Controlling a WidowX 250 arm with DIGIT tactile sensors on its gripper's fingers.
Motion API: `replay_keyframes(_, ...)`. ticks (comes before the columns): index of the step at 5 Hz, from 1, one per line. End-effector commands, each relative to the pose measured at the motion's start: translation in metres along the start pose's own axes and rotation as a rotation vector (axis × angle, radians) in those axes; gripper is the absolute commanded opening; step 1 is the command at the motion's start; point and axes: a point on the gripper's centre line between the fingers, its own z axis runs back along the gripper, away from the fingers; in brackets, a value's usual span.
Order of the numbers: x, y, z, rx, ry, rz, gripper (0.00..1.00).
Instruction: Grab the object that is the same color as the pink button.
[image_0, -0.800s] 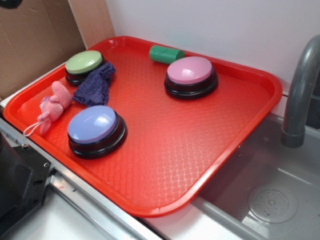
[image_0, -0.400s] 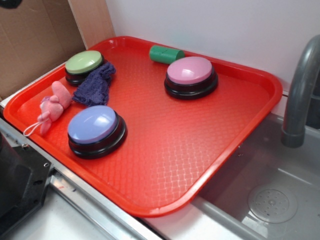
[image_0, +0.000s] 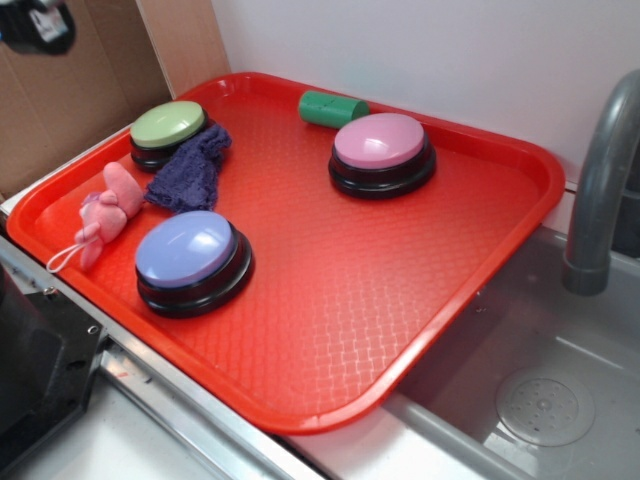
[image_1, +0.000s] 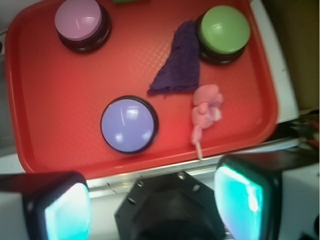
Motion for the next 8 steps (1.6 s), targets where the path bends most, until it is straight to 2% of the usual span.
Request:
replay_keyframes(1,0.019,0.051,-0.042,0.075,-0.073,0.339,1.0)
replay_keyframes(2,0.026,0.063,-0.069,0.146,-0.104,0.434,1.0)
replay_keyframes(4,0.033,0.087,-0.138,0.255,-0.109,0.542,1.0)
replay_keyframes(6,0.023,0.101,-0.165,0.24,-0.084,0.609,1.0)
replay_keyframes(7,0.021,0.1,-0.161,0.206,-0.107,0.611,0.0)
replay_keyframes(8,0.023,0.099,-0.159,0.206,-0.107,0.604,0.0)
